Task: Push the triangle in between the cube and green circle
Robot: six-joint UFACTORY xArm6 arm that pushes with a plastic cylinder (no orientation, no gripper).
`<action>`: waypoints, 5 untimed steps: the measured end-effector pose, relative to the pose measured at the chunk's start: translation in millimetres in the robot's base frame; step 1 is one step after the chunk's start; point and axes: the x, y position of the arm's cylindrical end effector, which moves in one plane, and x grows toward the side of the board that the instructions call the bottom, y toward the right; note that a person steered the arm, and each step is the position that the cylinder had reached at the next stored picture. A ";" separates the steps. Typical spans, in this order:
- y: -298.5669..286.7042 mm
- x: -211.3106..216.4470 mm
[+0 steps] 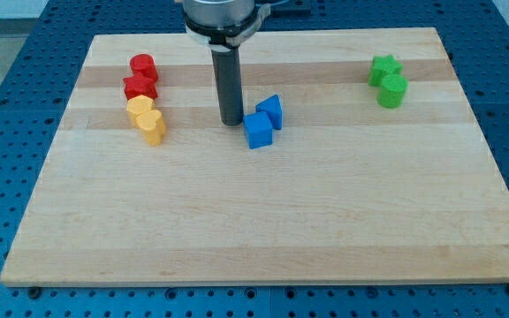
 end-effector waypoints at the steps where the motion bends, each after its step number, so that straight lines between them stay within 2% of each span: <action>1: 60.8 0.0; 2: 60.8 4.5; 3: -6.7 4.5; 4: -15.9 -23.8; 5: 29.7 -42.2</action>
